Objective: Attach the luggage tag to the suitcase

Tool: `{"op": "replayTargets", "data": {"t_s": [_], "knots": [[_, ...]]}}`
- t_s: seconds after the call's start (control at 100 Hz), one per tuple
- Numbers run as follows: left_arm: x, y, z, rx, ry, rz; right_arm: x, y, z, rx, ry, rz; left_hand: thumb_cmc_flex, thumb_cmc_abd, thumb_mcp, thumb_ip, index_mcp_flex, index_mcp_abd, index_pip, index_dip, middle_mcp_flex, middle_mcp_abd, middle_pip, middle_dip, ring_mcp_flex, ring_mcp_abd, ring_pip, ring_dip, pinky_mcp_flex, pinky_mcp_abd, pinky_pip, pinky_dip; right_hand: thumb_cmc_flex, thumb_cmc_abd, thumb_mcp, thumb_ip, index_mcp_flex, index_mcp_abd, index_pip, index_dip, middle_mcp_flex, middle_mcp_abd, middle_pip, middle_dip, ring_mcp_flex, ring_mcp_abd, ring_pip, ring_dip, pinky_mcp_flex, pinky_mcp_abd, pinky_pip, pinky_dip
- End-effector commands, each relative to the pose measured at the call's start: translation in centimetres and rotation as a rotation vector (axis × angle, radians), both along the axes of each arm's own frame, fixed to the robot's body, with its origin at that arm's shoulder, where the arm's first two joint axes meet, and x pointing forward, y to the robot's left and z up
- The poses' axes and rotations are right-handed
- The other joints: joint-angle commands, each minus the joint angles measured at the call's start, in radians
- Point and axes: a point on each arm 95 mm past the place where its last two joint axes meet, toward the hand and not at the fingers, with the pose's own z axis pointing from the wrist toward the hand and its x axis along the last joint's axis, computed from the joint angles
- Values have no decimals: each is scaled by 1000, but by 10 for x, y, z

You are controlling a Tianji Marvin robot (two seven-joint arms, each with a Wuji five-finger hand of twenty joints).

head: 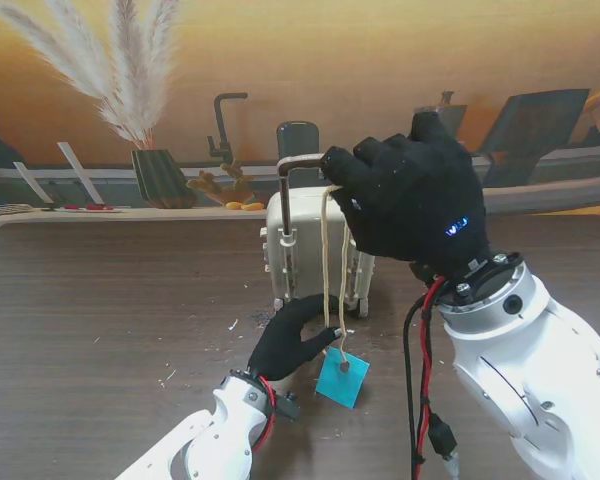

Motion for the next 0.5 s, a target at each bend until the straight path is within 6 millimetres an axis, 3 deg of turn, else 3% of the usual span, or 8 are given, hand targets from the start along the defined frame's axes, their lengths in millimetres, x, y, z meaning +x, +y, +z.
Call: {"op": "replayTargets", "data": {"t_s": [0.0, 0.08, 0.13, 0.23, 0.29, 0.35, 0.42, 0.49], "knots": [[0, -6, 1, -11, 10, -33, -1, 1, 1, -14, 2, -3, 96, 36, -112, -3, 41, -169, 27, 17, 14, -39, 4, 25, 12, -24, 17, 23, -6, 1, 1, 16, 50, 40, 18, 1, 1, -65, 19, 38, 4, -6, 21, 19, 28, -11, 18, 7, 3, -4, 10, 5], [0, -7, 0, -23, 15, -43, -1, 1, 1, -13, 3, -4, 187, 131, -305, 16, 64, -153, 69, 9, 23, -32, 4, 25, 14, -18, 18, 24, -11, 2, 1, 20, 51, 41, 18, 1, 0, -64, 19, 38, 4, -4, 22, 20, 28, -11, 18, 7, 3, -4, 10, 5], [-1, -7, 0, -36, 21, -42, -1, 1, 1, -12, 4, -5, 187, 184, -342, 1, 74, -123, 77, 7, 29, -38, 5, 25, 12, -13, 19, 24, -16, -1, -2, 19, 51, 42, 17, 1, -1, -64, 19, 38, 3, -4, 23, 20, 28, -11, 18, 7, 3, -4, 10, 5], [-3, -5, 1, -71, 36, -29, 0, -1, 1, -4, 7, -9, 209, 224, -387, 5, 103, -68, 123, 33, 64, -36, 5, 17, 23, -1, 17, 21, -19, -6, -10, 10, 51, 44, 17, 1, -2, -65, 19, 38, 3, -8, 23, 20, 27, -11, 17, 7, 3, -4, 10, 5], [-4, -2, 2, -85, 45, -35, 1, -3, 1, 3, 9, -13, 216, 244, -390, 0, 102, -35, 218, 109, 95, -33, -6, -1, 33, -5, 8, 11, -18, -23, -24, -9, 52, 43, 16, 1, -2, -64, 20, 38, 3, -5, 24, 20, 27, -11, 17, 7, 3, -4, 10, 5], [-6, 1, 2, -102, 69, -62, 2, -4, 1, 9, 10, -19, 216, 264, -390, 2, 42, -47, 349, 246, 106, -20, -6, -8, 33, -6, 2, 4, -22, -36, -37, -31, 52, 45, 16, 1, -2, -63, 20, 38, 2, -3, 24, 20, 27, -11, 17, 7, 2, -5, 9, 5], [-7, 2, 3, -132, 84, -65, 3, -6, 2, 16, 11, -25, 219, 244, -375, 12, -11, -20, 486, 400, 236, 21, 46, 19, 101, 16, 44, 21, 24, -15, -16, -36, 52, 45, 15, 1, -2, -63, 20, 38, 1, -4, 24, 21, 27, -11, 17, 7, 2, -5, 9, 5], [-8, 2, 4, -161, 80, -48, 4, -7, 4, 23, 9, -32, 212, 227, -350, 12, -17, 2, 517, 456, 329, 49, 108, 72, 170, 37, 126, 67, 78, 13, 27, -16, 53, 46, 14, 1, -4, -62, 20, 38, 1, -5, 24, 21, 26, -10, 17, 7, 1, -5, 9, 5]]}}
